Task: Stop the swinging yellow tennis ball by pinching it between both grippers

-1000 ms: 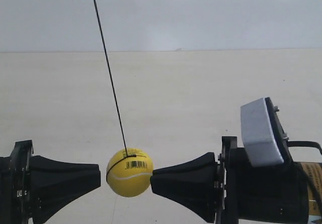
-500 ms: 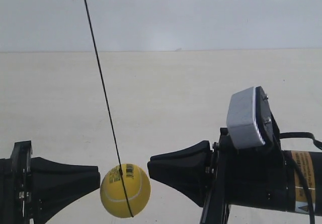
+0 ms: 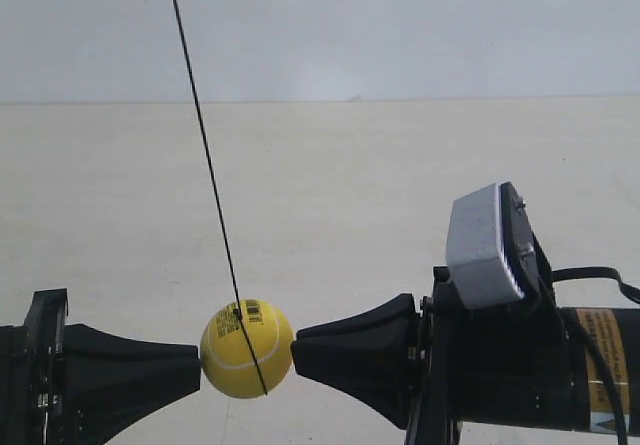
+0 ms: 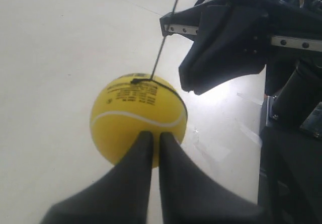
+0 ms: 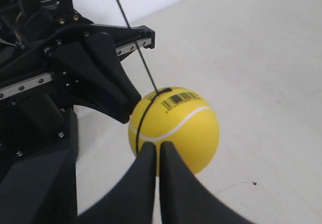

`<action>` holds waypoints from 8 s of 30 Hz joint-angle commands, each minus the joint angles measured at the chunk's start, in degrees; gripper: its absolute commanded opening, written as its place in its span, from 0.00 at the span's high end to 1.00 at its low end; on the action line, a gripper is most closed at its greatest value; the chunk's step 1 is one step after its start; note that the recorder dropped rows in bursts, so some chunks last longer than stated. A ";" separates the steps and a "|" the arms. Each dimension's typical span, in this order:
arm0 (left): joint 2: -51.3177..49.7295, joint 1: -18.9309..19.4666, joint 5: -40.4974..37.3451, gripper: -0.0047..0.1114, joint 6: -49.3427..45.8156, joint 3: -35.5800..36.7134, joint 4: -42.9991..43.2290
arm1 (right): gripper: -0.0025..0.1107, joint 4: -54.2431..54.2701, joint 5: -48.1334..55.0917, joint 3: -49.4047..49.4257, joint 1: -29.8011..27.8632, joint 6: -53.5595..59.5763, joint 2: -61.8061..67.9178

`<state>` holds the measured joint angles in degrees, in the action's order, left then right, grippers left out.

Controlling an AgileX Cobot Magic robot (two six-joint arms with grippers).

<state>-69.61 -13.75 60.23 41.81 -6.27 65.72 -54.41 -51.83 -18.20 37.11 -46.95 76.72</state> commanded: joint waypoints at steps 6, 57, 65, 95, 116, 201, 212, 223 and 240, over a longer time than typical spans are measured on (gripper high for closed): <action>-0.19 -0.34 0.18 0.92 -0.36 0.23 -3.18 | 0.98 0.94 0.08 -0.27 0.17 -0.06 -0.05; -7.72 -0.34 5.13 0.92 -4.84 0.23 -0.39 | 0.98 4.38 11.33 -3.08 8.85 -0.06 -0.05; -7.72 -0.34 4.89 0.92 -4.84 0.23 -0.38 | 0.98 4.38 11.33 -3.08 8.85 -0.06 -0.05; -7.72 -0.20 -5.91 0.92 -8.13 0.35 -6.81 | 0.98 4.75 17.83 -3.08 8.71 3.89 -0.16; -7.72 -0.20 -0.15 0.92 -2.22 0.59 1.25 | 0.98 3.66 12.34 -3.08 8.71 -2.48 -0.16; -7.72 -0.20 -3.51 0.92 -4.37 1.64 -0.71 | 0.98 -4.93 19.70 -3.08 8.71 -6.27 -0.16; -7.72 -0.20 -3.51 0.92 -8.03 1.64 -10.20 | 0.98 -3.10 26.79 -3.08 8.71 -2.95 -5.43; 3.80 -0.20 -12.92 0.92 -5.01 1.64 -18.81 | 0.98 -1.28 42.57 -3.08 8.71 -6.16 -34.38; 34.18 -0.20 -31.11 0.92 10.95 1.64 -13.74 | 0.98 -1.28 51.45 -3.08 8.71 -9.46 -59.58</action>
<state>-39.63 -13.75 30.56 49.20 -4.57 49.80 -55.86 -1.33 -21.03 45.68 -56.20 19.26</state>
